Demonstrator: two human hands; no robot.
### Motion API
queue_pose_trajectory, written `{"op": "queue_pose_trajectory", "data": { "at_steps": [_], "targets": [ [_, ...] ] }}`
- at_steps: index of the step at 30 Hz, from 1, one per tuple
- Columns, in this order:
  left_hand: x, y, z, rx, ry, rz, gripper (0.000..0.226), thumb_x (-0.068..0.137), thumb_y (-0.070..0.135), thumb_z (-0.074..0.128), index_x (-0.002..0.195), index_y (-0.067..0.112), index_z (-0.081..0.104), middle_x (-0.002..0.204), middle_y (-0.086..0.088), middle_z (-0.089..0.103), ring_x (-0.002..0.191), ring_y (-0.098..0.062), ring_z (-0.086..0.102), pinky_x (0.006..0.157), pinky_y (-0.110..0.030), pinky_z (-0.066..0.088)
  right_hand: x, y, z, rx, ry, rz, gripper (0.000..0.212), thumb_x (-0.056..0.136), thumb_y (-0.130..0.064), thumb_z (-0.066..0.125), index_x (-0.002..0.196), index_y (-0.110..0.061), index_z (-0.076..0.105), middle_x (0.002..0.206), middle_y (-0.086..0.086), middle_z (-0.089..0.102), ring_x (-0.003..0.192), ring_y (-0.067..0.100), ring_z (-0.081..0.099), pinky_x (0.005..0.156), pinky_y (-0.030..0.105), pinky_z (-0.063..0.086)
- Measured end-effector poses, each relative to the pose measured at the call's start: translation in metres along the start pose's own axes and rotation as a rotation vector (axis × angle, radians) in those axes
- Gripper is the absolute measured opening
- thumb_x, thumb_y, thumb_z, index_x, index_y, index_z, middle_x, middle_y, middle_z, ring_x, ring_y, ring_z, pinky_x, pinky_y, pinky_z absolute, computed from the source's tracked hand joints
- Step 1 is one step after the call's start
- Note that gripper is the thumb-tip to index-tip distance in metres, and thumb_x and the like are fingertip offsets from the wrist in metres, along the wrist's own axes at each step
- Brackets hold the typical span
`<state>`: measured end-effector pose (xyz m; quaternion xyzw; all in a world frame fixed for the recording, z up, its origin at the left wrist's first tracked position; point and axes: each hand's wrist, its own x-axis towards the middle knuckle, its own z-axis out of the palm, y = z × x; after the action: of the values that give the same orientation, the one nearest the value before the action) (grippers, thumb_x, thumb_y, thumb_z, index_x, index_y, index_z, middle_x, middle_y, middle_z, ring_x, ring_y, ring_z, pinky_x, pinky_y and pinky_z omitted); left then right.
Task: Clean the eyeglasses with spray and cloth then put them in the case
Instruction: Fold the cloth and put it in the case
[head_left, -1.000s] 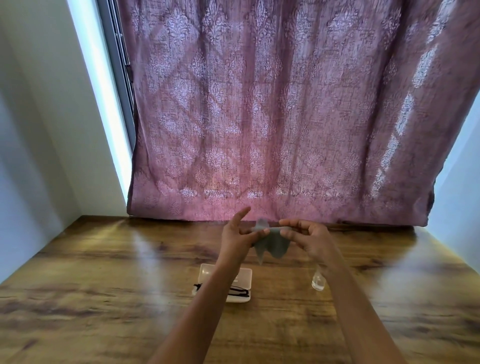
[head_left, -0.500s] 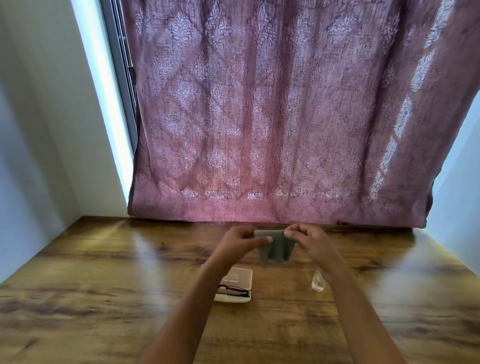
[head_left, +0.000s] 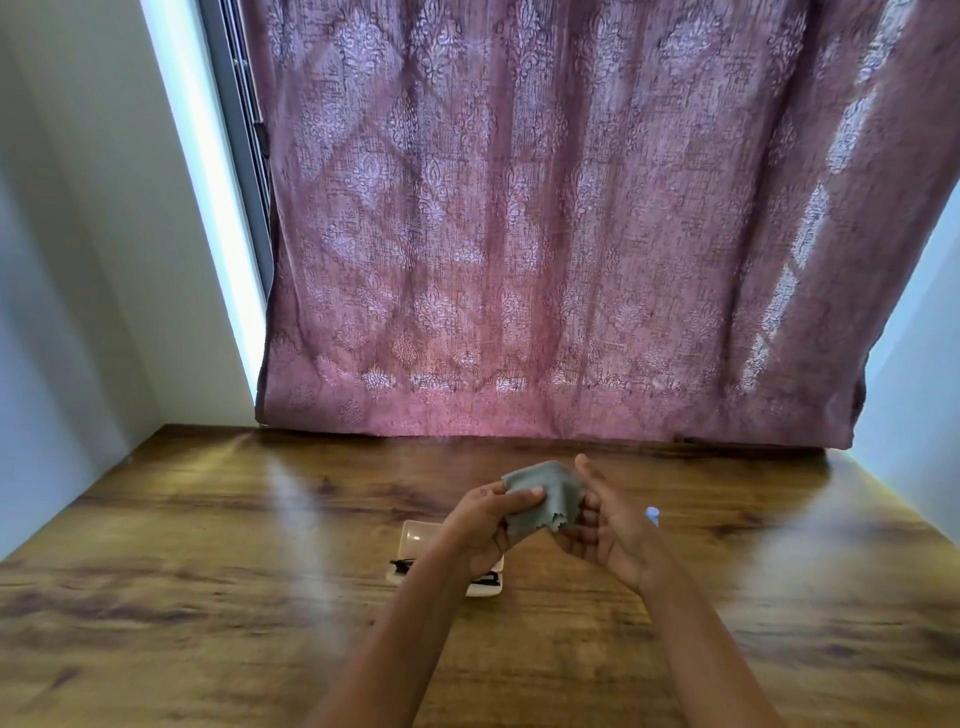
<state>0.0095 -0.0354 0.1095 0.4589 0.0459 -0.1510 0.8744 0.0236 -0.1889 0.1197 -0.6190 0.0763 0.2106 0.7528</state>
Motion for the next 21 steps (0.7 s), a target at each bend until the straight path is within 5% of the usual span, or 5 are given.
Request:
{"op": "queue_pose_trajectory", "data": {
  "at_steps": [2, 9, 15, 21],
  "targets": [
    [0.001, -0.002, -0.002, 0.002, 0.013, 0.004, 0.019, 0.085, -0.005, 0.054, 0.103, -0.004, 0.059, 0.081, -0.011, 0.070, 0.067, -0.014, 0.069, 0.059, -0.021, 0.057, -0.002, 0.007, -0.002, 0.029, -0.064, 0.041, 0.057, 0.075, -0.051, 0.059, 0.097, 0.001, 0.063, 0.079, 0.014, 0.066, 0.067, 0.022, 0.064, 0.057, 0.028, 0.055],
    [-0.002, 0.000, -0.005, 0.128, 0.120, -0.033, 0.007, 0.084, -0.003, 0.058, 0.090, -0.004, 0.063, 0.073, -0.012, 0.070, 0.062, -0.017, 0.070, 0.051, -0.023, 0.056, 0.003, 0.007, -0.008, 0.090, -0.027, -0.093, 0.009, 0.081, -0.011, 0.064, 0.089, -0.008, 0.065, 0.066, 0.000, 0.070, 0.063, 0.012, 0.064, 0.051, 0.019, 0.052],
    [-0.005, 0.003, -0.004, 0.168, 0.123, -0.085, 0.009, 0.084, -0.002, 0.060, 0.092, -0.005, 0.062, 0.085, -0.017, 0.068, 0.070, -0.021, 0.069, 0.054, -0.025, 0.057, 0.005, 0.009, -0.011, 0.052, -0.026, -0.090, 0.013, 0.081, -0.007, 0.063, 0.093, -0.007, 0.066, 0.073, 0.004, 0.070, 0.066, 0.014, 0.065, 0.053, 0.020, 0.053],
    [-0.006, 0.004, -0.006, 0.222, 0.037, -0.015, 0.018, 0.082, -0.015, 0.053, 0.088, -0.002, 0.065, 0.075, -0.011, 0.072, 0.068, -0.019, 0.071, 0.058, -0.022, 0.058, 0.008, 0.009, -0.017, 0.092, -0.065, -0.145, 0.012, 0.083, 0.002, 0.060, 0.093, -0.004, 0.064, 0.064, 0.000, 0.067, 0.051, 0.005, 0.061, 0.045, 0.014, 0.049]
  ]
}}
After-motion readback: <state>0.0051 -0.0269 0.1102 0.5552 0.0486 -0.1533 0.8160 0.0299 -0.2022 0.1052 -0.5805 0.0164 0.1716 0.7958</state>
